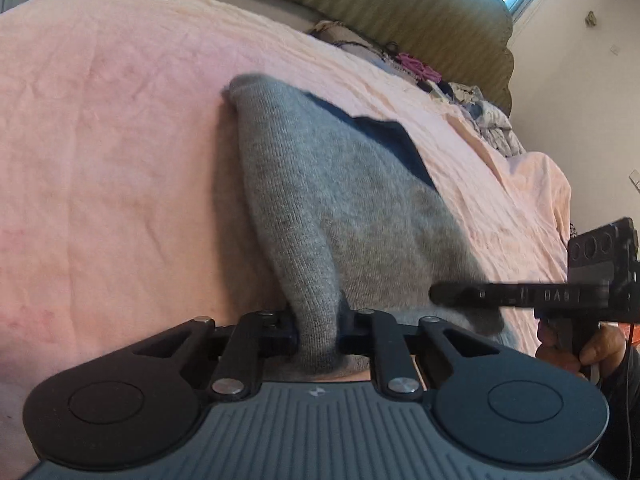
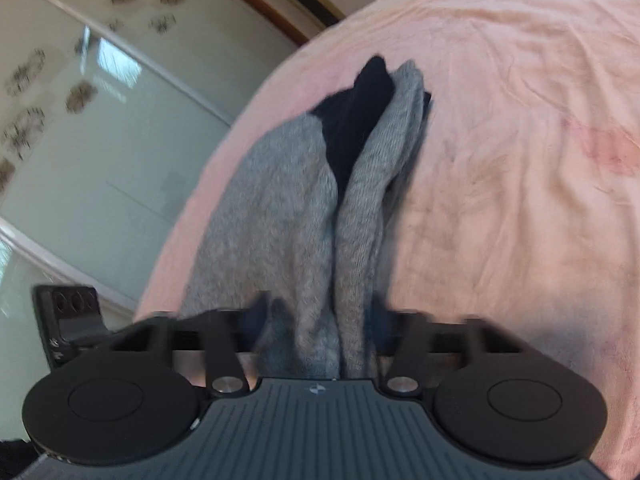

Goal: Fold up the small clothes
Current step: 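Fold the grey sweater end over the bundle with both tools, then open both tools and release the folded grey sweater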

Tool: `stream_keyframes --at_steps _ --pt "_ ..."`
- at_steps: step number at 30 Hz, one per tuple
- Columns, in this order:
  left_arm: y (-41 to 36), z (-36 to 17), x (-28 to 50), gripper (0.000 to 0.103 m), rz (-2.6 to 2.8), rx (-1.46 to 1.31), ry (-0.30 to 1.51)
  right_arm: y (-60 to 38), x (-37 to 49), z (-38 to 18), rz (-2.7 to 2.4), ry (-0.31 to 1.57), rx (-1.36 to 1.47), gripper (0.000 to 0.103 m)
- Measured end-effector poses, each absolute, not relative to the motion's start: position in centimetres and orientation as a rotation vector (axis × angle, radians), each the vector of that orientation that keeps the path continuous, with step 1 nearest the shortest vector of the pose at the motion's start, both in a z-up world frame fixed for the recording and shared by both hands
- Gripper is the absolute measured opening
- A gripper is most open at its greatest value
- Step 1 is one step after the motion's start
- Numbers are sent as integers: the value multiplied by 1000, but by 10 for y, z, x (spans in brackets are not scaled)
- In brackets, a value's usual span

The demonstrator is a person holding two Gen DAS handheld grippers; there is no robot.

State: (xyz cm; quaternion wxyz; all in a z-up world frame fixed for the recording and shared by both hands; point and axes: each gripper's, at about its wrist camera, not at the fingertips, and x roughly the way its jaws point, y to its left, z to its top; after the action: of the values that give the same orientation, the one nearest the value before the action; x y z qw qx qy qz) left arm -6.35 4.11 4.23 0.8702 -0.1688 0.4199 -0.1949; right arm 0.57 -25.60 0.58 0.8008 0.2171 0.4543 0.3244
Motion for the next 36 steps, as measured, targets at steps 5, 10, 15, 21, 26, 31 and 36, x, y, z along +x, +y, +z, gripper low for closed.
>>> stream_keyframes --at_steps 5,10,15,21,26,31,36 --pt "43 39 -76 18 -419 -207 829 -250 -9 11 667 953 357 20" --pt "58 83 -113 38 -322 -128 630 -283 -19 28 605 829 516 44" --pt "6 103 -79 92 -254 -48 398 -270 12 67 567 626 587 67" --pt "-52 40 -25 93 -273 152 560 -206 90 43 500 742 464 77" --pt "-54 37 -24 95 -272 201 558 -209 89 17 481 742 392 62" --pt "-37 62 -67 94 -348 85 515 -202 58 47 457 706 330 66" --pt "-38 31 -67 94 -381 116 637 -204 26 34 578 747 429 86"
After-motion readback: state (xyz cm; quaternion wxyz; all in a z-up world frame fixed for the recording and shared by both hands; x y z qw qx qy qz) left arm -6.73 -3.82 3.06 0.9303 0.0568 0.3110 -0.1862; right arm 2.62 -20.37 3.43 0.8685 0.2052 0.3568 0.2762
